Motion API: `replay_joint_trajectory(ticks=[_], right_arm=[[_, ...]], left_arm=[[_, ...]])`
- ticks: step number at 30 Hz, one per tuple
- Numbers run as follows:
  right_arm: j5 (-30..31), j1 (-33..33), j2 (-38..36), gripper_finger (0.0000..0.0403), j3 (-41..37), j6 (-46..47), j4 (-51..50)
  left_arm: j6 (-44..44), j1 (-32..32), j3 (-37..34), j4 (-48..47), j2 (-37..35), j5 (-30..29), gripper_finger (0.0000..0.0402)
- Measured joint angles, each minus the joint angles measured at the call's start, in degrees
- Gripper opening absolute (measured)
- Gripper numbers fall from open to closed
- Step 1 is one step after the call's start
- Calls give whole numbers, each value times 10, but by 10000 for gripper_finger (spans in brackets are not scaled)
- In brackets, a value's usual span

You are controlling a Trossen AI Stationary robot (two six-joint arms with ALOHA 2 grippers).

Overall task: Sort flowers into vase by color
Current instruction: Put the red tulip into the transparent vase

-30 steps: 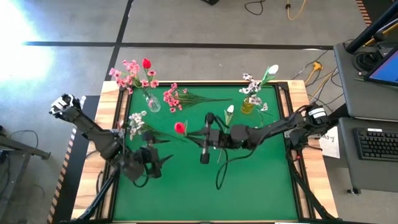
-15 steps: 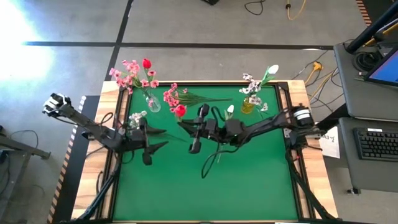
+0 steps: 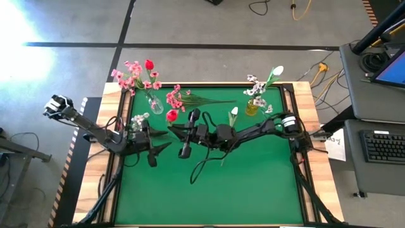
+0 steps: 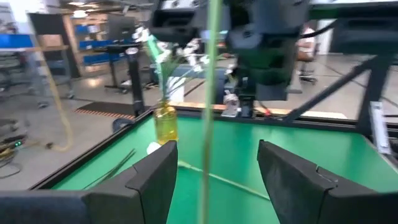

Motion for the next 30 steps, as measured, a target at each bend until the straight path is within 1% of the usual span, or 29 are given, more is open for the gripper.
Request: replay_joint_trajectory(ticks=[5,8,11,13,16,17,18,21,25,27,30], right_arm=[[0,-1,3,14,9,-1,1],[0,-2,3,14,13,-1,1],[0,-3,3,14,16,1,1],[0,-3,3,15,16,1,1],[0,-3,3,18,16,1,0],[0,-3,3,21,16,1,-3],[0,-3,3,23,16,1,-10],[3,-3,0,32,17,3,-47],[4,-3,-5,49,17,30,-103],[8,-3,-7,62,17,44,-127],[33,-3,-10,88,16,53,-153]], left_arm=[[-5,0,0,0,7,-9,207],[-11,0,0,0,14,-11,191],[-17,0,1,1,22,-27,150],[-20,0,1,3,26,-43,109],[-26,0,1,3,27,-57,36],[-27,0,1,3,27,-58,19],[-29,0,1,3,26,-58,10],[-29,-1,1,2,23,-58,12],[-29,-1,1,-2,22,-58,2],[-29,-1,1,-5,20,-58,2],[-29,-1,1,-12,20,-58,1]])
